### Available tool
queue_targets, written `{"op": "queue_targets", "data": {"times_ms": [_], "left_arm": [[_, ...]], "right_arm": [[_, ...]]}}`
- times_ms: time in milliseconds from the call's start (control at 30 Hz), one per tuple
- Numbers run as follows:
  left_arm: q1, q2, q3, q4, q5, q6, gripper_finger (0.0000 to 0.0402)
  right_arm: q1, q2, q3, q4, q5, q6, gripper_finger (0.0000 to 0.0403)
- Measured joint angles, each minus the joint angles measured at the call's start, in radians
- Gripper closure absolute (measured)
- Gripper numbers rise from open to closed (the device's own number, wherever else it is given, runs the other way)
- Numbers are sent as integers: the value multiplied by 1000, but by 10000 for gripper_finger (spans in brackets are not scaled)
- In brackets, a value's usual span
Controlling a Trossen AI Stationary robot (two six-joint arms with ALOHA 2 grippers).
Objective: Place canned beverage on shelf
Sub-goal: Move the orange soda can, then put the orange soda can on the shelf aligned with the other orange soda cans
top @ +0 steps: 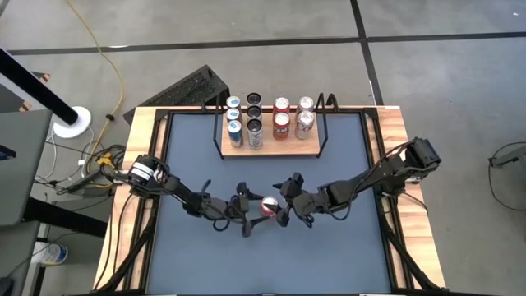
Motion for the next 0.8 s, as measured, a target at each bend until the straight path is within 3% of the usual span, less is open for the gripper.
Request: {"op": "queue_targets", "data": {"times_ms": [200,567,667,800], "left_arm": [[-13,0,0,7,-4,11,42],[-30,-7,-8,-1,-4,8,40],[-34,-54,-39,-19,-2,-8,40],[-42,-209,-108,-135,-6,-49,40]], "right_arm": [[0,-44,-1,-3,1,-60,51],[-10,-293,-1,20,5,-152,51],[1,-358,-1,49,8,-180,51],[38,-435,1,85,-9,-225,51]]}}
